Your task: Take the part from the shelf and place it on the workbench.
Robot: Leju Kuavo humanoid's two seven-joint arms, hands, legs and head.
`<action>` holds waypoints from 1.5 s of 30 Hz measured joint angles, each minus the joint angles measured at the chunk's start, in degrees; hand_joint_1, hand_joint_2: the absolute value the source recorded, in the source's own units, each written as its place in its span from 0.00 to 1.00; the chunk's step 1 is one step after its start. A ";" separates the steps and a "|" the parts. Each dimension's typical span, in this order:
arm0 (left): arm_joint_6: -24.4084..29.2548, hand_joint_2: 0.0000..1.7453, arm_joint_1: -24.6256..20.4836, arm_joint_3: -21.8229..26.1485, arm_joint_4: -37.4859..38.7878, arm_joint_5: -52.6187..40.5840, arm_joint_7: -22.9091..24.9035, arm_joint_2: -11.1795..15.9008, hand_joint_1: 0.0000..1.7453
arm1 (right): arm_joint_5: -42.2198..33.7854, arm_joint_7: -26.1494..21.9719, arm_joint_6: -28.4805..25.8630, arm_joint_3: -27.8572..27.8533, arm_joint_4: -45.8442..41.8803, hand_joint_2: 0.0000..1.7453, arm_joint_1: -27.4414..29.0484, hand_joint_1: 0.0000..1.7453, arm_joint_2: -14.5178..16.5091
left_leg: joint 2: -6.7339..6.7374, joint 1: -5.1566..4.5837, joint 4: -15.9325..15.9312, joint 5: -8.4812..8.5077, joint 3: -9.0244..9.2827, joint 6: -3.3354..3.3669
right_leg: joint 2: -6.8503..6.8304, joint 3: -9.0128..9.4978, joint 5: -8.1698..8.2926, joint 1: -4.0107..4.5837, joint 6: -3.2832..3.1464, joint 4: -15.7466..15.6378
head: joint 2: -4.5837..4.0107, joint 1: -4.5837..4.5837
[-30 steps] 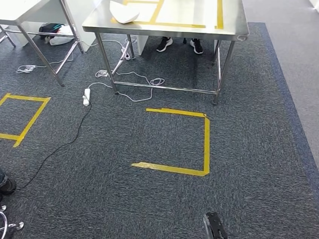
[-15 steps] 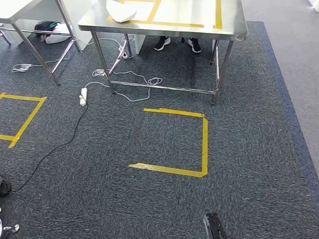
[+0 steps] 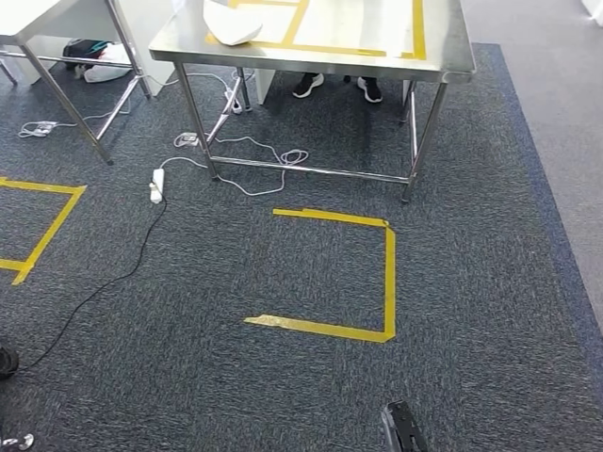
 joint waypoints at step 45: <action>-0.24 0.00 -0.09 2.65 -0.02 -3.70 1.32 -0.02 0.00 | -0.07 -0.07 0.01 -0.02 -0.02 0.00 0.10 0.00 -0.03 | 0.05 -0.04 -0.22 -1.21 0.96 0.14 | 0.05 -0.88 0.23 0.44 -0.56 0.42 | 0.00 -0.59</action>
